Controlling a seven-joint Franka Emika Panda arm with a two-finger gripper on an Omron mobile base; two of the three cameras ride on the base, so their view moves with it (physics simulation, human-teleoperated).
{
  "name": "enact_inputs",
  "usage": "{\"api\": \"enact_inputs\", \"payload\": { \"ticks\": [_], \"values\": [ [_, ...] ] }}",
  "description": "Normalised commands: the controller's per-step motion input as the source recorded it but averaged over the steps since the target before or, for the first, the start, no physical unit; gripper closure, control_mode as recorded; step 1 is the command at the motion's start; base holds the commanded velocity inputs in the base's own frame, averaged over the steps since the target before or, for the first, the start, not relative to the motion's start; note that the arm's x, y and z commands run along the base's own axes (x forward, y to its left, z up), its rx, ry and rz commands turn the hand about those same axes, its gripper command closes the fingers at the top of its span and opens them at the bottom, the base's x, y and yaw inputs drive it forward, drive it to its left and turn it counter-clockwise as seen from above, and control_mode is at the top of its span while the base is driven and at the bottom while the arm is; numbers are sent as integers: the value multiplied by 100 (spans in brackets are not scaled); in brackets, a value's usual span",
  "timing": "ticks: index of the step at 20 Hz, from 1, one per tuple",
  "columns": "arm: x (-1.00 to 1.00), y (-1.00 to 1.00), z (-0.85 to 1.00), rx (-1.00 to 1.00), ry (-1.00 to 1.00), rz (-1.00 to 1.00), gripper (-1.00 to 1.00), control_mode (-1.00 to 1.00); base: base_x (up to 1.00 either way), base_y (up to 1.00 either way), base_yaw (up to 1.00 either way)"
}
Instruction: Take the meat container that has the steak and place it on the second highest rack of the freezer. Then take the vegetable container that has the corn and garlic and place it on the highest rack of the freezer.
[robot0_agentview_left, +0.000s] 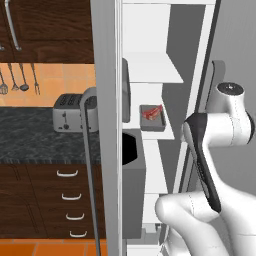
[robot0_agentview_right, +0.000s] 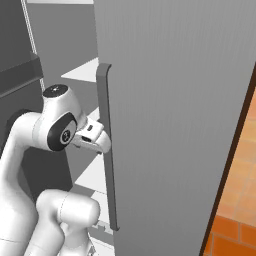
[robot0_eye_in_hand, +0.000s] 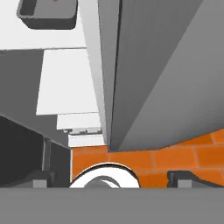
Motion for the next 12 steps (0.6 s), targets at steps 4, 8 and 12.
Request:
{"api": "enact_inputs", "payload": {
  "ticks": [4,8,12],
  "values": [
    [-93,-2,7,-5,13,31,-100,-100,0,0,0],
    [-62,3,39,0,11,16,-100,-100,0,0,0],
    [-27,3,56,0,2,5,-100,-100,0,0,0]
  ]
}}
